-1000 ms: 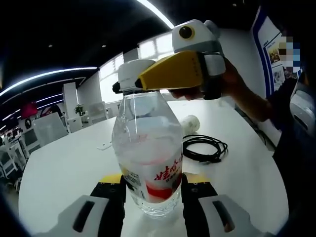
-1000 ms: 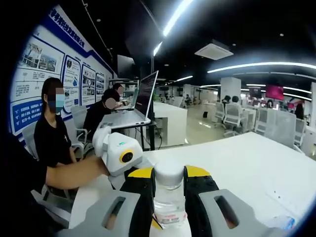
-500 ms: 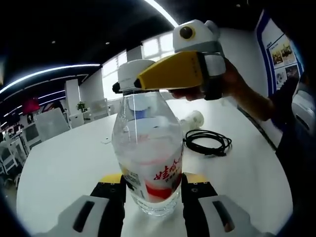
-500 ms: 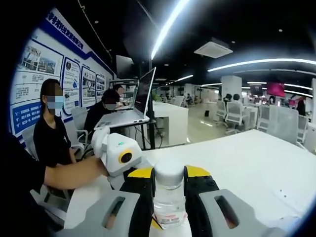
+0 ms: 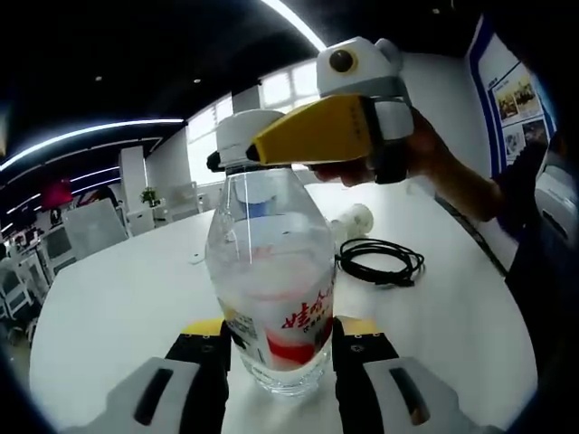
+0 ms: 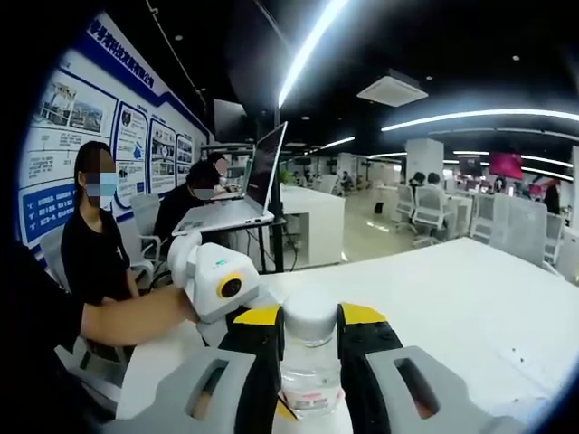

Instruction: Arrange the tabletop items into an orderly group along one side of the table until the central work area is clear of visible clutter.

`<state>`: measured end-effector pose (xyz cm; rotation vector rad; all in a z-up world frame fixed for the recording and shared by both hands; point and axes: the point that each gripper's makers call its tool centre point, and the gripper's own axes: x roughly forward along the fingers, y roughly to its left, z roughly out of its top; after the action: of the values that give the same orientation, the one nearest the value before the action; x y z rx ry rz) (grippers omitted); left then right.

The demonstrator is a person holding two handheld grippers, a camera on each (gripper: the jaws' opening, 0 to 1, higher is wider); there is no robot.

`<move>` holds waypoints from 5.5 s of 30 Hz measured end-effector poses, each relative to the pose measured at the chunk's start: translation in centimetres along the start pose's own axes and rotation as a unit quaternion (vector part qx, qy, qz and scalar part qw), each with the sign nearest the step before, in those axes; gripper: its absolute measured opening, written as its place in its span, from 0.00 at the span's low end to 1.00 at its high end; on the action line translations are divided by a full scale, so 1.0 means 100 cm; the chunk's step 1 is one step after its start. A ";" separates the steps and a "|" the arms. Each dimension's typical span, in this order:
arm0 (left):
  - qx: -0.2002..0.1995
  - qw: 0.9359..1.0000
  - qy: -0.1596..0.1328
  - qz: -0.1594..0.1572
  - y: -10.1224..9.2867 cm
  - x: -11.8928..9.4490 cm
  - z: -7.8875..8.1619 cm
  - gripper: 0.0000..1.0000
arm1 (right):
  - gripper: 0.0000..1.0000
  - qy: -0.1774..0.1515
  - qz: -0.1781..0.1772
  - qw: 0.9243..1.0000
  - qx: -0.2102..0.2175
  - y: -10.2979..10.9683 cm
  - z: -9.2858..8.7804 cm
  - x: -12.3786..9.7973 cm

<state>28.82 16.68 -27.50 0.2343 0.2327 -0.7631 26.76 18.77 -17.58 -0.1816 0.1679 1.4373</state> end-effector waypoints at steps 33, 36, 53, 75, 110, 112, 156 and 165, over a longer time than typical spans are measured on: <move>0.001 1.000 0.007 0.023 -0.003 -0.022 0.000 0.52 | 0.33 -0.004 0.002 1.000 0.022 -0.009 -0.001 0.001; 0.005 1.000 0.008 0.027 -0.005 -0.025 0.000 0.54 | 0.36 -0.004 -0.001 1.000 0.021 -0.010 -0.001 -0.002; -0.014 0.999 0.006 0.033 -0.022 -0.040 0.010 0.78 | 0.60 -0.009 -0.008 1.000 0.000 -0.002 0.003 -0.015; -0.048 0.998 -0.021 0.035 -0.040 -0.050 0.023 1.00 | 1.00 -0.011 -0.012 1.000 -0.009 0.015 -0.002 -0.023; -0.044 0.998 -0.043 0.029 -0.066 -0.064 0.028 1.00 | 1.00 -0.016 -0.038 0.999 -0.014 0.002 -0.012 -0.079; -0.042 0.998 -0.042 0.030 -0.067 -0.065 0.026 1.00 | 1.00 -0.020 -0.041 0.999 -0.014 0.001 -0.013 -0.084; -0.031 0.998 -0.045 0.020 -0.104 -0.074 0.003 0.98 | 0.88 -0.004 -0.171 0.985 0.011 -0.062 -0.089 -0.227; -0.022 0.998 -0.058 0.025 -0.107 -0.082 0.011 0.98 | 0.78 -0.004 -0.211 0.977 0.021 -0.072 -0.115 -0.261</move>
<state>15.70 14.26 -25.44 0.1524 0.1325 -0.7192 30.57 -9.93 -22.78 -0.1638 0.1427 1.0101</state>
